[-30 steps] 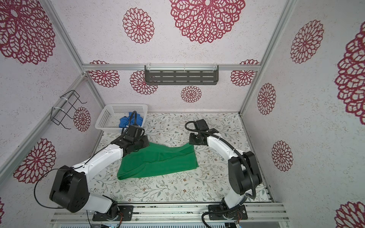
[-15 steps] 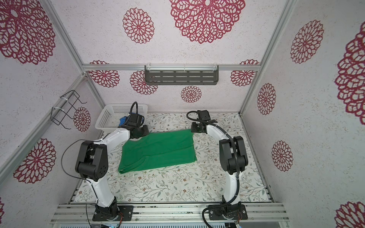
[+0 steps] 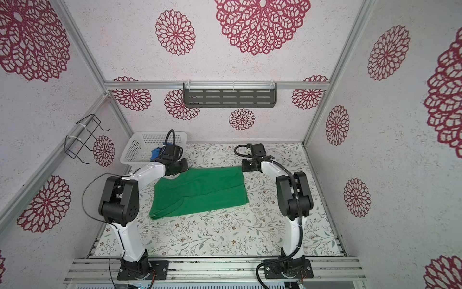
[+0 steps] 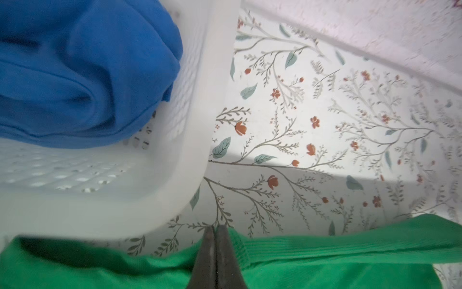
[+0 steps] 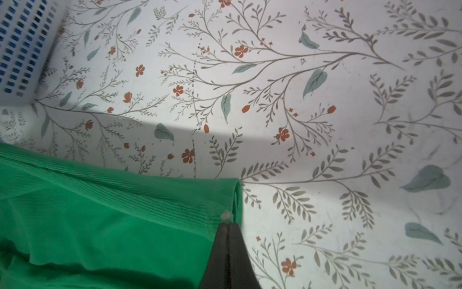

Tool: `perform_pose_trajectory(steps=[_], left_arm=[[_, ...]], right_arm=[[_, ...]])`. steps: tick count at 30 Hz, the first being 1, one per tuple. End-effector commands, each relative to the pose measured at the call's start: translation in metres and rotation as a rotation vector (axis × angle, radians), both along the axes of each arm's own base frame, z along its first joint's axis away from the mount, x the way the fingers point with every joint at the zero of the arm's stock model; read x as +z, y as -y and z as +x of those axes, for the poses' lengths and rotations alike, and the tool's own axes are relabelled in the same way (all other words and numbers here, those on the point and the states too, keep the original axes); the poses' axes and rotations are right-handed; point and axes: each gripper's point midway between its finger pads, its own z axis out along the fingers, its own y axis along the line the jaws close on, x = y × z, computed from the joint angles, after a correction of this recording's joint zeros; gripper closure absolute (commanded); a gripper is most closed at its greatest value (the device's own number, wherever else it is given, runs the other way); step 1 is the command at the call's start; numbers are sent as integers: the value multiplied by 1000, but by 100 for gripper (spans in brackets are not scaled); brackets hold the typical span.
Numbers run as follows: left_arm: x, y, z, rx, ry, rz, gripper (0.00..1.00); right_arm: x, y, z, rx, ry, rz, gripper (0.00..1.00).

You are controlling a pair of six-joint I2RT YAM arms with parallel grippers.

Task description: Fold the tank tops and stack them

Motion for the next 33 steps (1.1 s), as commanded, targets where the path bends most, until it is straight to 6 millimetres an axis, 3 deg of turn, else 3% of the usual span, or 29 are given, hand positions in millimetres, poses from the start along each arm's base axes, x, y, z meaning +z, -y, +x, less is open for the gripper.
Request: perform_pose_trajectory(steps=[1,8,13,19,20,21,24,26,30,33], left_arm=[[23,-8,-9,23,93,42,100],[-14,-3,-64,49,29,53,100],[-43,0,-99,92,-11,58,100],[-56,-7,-135,179,-6,71,100],[-57,-8,-140,187,-6,63,96],[-56,-7,-143,189,-4,60,88],[-37,-12,-150,202,29,82,68],[-18,-16,-150,214,63,87,59],[6,-10,-139,195,93,57,57],[0,0,-125,173,60,35,61]], right_arm=[[35,3,-9,47,107,3,100],[21,9,-54,45,86,36,100],[-3,9,-86,35,23,49,100],[-27,16,-113,-22,-37,67,100],[-29,18,-115,-31,-49,61,100],[-28,20,-117,-41,-56,55,99],[-12,28,-117,-84,-53,39,71],[6,30,-115,-113,-35,44,59],[27,17,-108,-129,-1,68,57],[18,3,-100,-129,-32,66,58]])
